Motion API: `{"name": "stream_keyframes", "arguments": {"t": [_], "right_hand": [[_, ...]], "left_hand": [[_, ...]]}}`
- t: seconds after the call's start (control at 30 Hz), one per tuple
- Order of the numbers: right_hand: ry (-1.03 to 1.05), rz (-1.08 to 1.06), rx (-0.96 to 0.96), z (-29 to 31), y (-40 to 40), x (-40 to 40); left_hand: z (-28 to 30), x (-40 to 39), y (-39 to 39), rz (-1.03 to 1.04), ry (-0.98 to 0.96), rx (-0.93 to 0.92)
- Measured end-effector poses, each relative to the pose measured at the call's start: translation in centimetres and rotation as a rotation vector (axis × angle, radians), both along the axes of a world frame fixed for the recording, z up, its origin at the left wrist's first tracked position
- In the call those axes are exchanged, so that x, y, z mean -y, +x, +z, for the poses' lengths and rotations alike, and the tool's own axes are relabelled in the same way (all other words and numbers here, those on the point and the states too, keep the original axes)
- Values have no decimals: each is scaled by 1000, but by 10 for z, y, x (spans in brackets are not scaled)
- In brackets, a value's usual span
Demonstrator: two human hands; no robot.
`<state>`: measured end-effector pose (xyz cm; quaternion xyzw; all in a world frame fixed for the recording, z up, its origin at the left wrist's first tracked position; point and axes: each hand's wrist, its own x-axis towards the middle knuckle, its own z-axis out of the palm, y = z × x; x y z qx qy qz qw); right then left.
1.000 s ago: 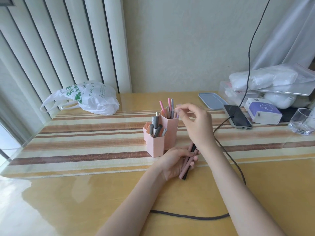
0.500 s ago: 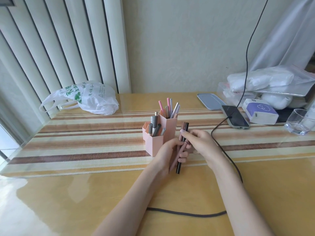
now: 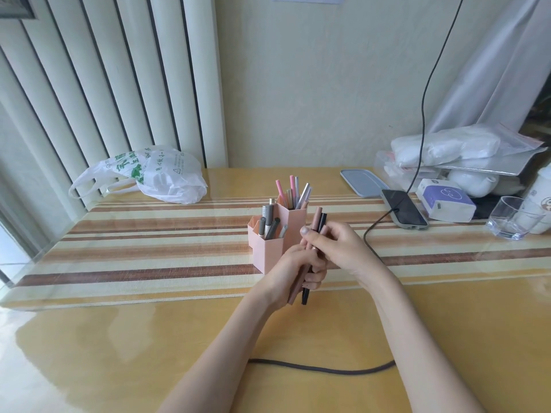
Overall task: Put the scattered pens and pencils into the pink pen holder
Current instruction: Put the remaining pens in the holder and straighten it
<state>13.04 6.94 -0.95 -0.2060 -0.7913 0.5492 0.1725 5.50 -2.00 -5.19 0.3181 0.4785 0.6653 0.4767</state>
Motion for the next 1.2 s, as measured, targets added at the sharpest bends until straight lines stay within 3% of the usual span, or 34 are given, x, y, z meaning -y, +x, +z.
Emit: {"name": "stream_keyframes", "arguments": {"t": [0.17,0.2,0.33,0.43,0.5,0.57,0.63,0.7,0.77,0.87,1.1,1.2], "right_hand": [[128,-124,-189,-3,-4,3],[160,-176,-258,-2,-5,3],[110,-339,-505,18,-9,-2],[-3,-421,-646,33,-16,-5],[-36,-511,-717,37,-25,-4],[0,-575,-740,36,-37,-2],[95,-580,-718,30,-49,1],[188,-562,-677,21,-59,6],[276,-561,-637,13,-67,11],[405,-493,-575,5,-71,18],[686,-245,-115,11,-71,19],[661,-191,-134,15,-66,21]], "left_hand": [[1,0,9,166,54,-172],[0,1,11,267,80,-308],[-3,8,11,716,205,-1162],[3,21,-3,1050,367,-1359],[10,28,-12,1237,381,-1269],[15,34,-20,1355,237,-1035],[14,36,-30,1279,78,-773],[9,37,-43,1076,9,-487],[4,37,-52,960,-60,-324],[-3,35,-55,917,-150,-397],[-9,33,-59,889,-157,-434],[-13,31,-59,863,-183,-441]]}}
